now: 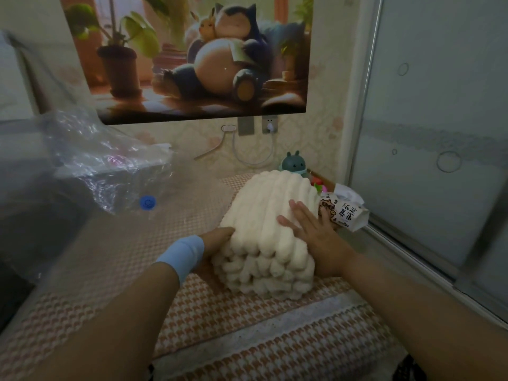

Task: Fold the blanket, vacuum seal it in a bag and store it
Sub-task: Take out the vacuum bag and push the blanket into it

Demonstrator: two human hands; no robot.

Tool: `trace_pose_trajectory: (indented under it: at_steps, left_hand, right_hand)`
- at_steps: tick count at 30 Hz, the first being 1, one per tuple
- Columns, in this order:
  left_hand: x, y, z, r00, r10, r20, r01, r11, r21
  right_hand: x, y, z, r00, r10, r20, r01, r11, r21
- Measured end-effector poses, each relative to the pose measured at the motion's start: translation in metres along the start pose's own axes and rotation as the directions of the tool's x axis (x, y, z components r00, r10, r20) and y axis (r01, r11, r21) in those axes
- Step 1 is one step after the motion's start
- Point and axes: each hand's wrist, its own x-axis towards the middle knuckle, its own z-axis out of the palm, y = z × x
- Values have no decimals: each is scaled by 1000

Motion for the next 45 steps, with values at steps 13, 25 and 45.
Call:
trace_pose_trajectory:
  at_steps: [13, 25, 45]
  left_hand:
    - [33, 37, -59, 671, 647, -362, -585, 762, 278]
    - [35, 23, -11, 785, 610, -110, -109, 310, 945]
    - [55, 13, -18, 652, 757, 27, -90, 42, 995]
  right_hand:
    - [62, -104, 1, 932, -51, -359, 96, 989, 110]
    - [88, -64, 0, 996, -54, -72, 78, 916, 393]
    - [65, -26, -4, 941, -79, -330, 12, 980, -199]
